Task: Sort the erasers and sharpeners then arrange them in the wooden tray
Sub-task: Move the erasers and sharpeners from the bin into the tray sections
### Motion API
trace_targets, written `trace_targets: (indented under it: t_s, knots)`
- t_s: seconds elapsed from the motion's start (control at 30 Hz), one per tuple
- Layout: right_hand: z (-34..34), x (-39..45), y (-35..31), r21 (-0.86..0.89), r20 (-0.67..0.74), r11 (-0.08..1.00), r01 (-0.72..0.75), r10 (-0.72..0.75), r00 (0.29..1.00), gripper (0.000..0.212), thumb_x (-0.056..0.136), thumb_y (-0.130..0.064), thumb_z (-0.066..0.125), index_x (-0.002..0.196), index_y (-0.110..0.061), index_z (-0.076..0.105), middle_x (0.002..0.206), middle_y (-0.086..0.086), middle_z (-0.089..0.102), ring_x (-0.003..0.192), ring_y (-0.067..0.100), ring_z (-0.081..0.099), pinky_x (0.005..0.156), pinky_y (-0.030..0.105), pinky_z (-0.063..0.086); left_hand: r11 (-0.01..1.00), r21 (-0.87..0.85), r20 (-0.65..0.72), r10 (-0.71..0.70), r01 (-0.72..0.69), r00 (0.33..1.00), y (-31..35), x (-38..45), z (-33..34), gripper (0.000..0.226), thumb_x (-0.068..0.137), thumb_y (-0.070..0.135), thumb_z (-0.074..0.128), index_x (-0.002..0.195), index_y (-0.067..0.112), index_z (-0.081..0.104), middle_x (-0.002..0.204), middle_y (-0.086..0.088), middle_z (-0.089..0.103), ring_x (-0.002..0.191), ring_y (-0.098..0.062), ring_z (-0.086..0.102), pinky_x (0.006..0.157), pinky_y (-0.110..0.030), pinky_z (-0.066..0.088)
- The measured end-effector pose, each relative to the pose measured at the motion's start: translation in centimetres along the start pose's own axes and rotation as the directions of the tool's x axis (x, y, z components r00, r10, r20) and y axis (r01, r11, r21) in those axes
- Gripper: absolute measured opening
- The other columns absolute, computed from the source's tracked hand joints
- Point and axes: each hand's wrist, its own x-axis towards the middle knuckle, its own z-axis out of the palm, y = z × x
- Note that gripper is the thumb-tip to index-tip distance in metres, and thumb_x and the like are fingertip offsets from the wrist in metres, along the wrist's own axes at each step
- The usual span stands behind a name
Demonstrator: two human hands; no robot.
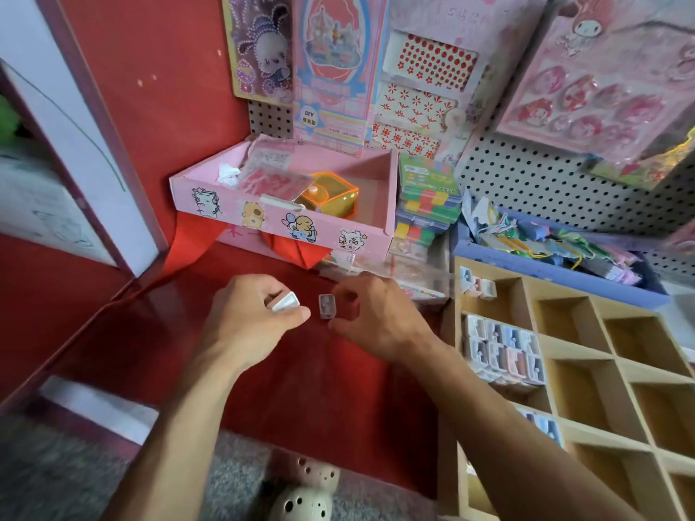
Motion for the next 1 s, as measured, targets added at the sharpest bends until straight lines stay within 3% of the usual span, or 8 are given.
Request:
trace_targets:
  t_s: [0.07,0.13,0.3,0.43,0.57,0.7,0.87,1.0]
  knots:
    - [1.1,0.7,0.0,-0.034,0.040,0.999,-0.006,0.007,0.999,0.051,0.080,-0.026,0.075,0.129,-0.021,0.063,0.124,0.006,0.062,0.113,0.026,0.059,0.095,0.038,0.049,1.000,-0.003,0.002,0.010,-0.010,1.000,0.1,0.0,-0.1,0.017,0.072,0.026,0.084,0.069,0.019,0.069,0.063,0.007,0.065,0.057,-0.006,0.054,0.054,-0.021,0.039]
    - [1.7,1.1,0.2,-0.043,0.043,0.999,0.001,0.001,0.999,0.052,0.080,-0.024,0.073,0.131,-0.021,0.062,0.129,0.007,0.062,0.118,0.029,0.058,0.098,0.040,0.048,1.000,-0.005,0.010,0.018,-0.018,1.000,0.2,0.0,-0.1,0.018,0.071,0.028,0.085,0.070,0.018,0.070,0.063,0.004,0.066,0.057,-0.008,0.054,0.056,-0.024,0.041]
    - [1.4,0.5,0.9,0.009,-0.012,1.000,0.009,-0.009,1.000,0.021,0.083,-0.024,0.070,0.103,-0.018,0.071,0.100,0.005,0.071,0.094,0.026,0.064,0.080,0.037,0.050,0.999,-0.009,0.026,0.050,-0.050,0.998,0.8,-0.2,0.3,0.026,0.072,0.035,0.083,0.073,0.011,0.071,0.071,-0.009,0.068,0.060,-0.013,0.049,0.062,-0.036,0.046]
    - [-0.9,-1.4,1.5,0.122,-0.096,0.992,0.027,-0.015,0.995,0.012,0.082,-0.021,0.071,0.094,-0.020,0.073,0.078,-0.005,0.068,0.069,0.011,0.058,0.071,0.029,0.049,0.996,-0.043,0.060,0.076,-0.074,0.995,1.7,-0.4,1.0,0.022,0.084,0.037,0.072,0.070,0.020,0.073,0.062,0.010,0.069,0.061,-0.005,0.060,0.055,-0.017,0.040]
    - [-5.2,-3.6,3.2,0.190,-0.224,0.982,-0.020,0.064,0.973,0.012,0.081,-0.019,0.075,0.090,-0.026,0.070,0.073,-0.008,0.067,0.066,0.008,0.060,0.065,0.019,0.047,0.983,-0.117,0.108,0.154,-0.141,0.982,3.5,-1.1,3.1,0.021,0.086,0.036,0.069,0.073,0.020,0.072,0.062,0.014,0.066,0.063,-0.003,0.059,0.059,-0.016,0.040]
    - [-9.2,-4.8,7.7,0.270,-0.367,0.954,-0.133,0.230,0.901,0.017,0.082,-0.016,0.079,0.092,-0.024,0.068,0.073,-0.008,0.067,0.061,0.003,0.058,0.061,0.024,0.049,0.954,-0.212,0.111,0.241,-0.214,0.964,5.9,-2.0,5.1,0.021,0.085,0.028,0.072,0.068,0.016,0.072,0.052,0.019,0.056,0.052,0.005,0.050,0.055,-0.012,0.036]
    - [-9.8,-4.3,13.0,0.079,-0.350,0.936,-0.343,0.349,0.870,0.008,0.084,-0.013,0.074,0.091,-0.016,0.071,0.075,-0.001,0.070,0.063,0.006,0.060,0.054,0.012,0.044,0.933,-0.301,0.169,0.254,-0.196,0.952,7.4,-2.2,6.5,0.033,0.085,0.020,0.072,0.054,0.017,0.064,0.050,0.012,0.058,0.049,0.003,0.048,0.051,-0.012,0.034]
    - [-8.6,-2.6,14.4,-0.130,-0.278,0.934,-0.332,0.288,0.917,0.017,0.090,-0.014,0.064,0.103,-0.012,0.073,0.080,0.006,0.068,0.077,0.025,0.064,0.069,0.035,0.054,0.932,-0.335,0.180,0.210,-0.141,0.961,8.0,-2.2,7.2,0.017,0.080,0.017,0.072,0.063,0.018,0.073,0.062,0.008,0.070,0.059,0.001,0.060,0.058,-0.014,0.041]
